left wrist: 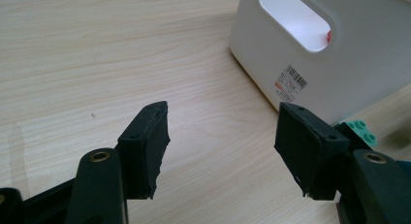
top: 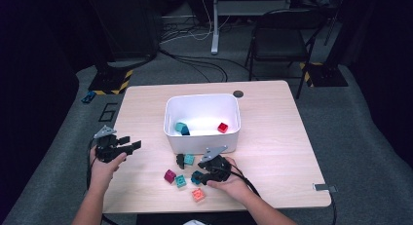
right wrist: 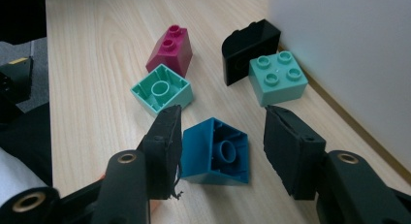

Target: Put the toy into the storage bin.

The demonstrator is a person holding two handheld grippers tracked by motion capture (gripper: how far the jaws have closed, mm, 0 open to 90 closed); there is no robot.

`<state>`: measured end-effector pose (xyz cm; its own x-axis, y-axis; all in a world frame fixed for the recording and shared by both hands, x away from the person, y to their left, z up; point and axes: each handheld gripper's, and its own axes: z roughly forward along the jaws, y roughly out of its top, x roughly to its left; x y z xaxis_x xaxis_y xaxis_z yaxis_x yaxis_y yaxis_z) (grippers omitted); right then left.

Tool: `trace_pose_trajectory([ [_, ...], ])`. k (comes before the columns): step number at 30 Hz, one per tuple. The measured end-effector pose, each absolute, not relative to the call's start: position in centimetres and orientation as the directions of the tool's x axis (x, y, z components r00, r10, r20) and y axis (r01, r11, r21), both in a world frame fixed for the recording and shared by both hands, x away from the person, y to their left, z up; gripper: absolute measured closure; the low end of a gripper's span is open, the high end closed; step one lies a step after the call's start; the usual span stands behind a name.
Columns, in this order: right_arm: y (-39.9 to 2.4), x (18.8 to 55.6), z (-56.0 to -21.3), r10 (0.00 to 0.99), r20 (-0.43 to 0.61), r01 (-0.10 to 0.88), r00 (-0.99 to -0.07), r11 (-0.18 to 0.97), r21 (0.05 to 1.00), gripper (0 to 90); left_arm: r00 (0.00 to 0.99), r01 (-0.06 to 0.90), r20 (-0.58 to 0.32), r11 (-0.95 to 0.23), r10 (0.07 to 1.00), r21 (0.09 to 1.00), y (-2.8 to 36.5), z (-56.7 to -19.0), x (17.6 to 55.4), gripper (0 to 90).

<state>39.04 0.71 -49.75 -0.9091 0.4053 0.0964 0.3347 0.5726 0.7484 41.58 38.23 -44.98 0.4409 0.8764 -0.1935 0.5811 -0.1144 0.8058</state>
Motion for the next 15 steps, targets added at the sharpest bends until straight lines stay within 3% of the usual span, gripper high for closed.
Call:
trace_pose_trajectory([
  [15, 1.5, 38.7, -51.4, 0.409, 0.102, 0.352, -0.907, 0.601, 0.718, 43.5, 0.443, 0.587, -0.192, -0.121, 0.876, 0.801, 38.2, -45.0, 41.6, 36.4],
])
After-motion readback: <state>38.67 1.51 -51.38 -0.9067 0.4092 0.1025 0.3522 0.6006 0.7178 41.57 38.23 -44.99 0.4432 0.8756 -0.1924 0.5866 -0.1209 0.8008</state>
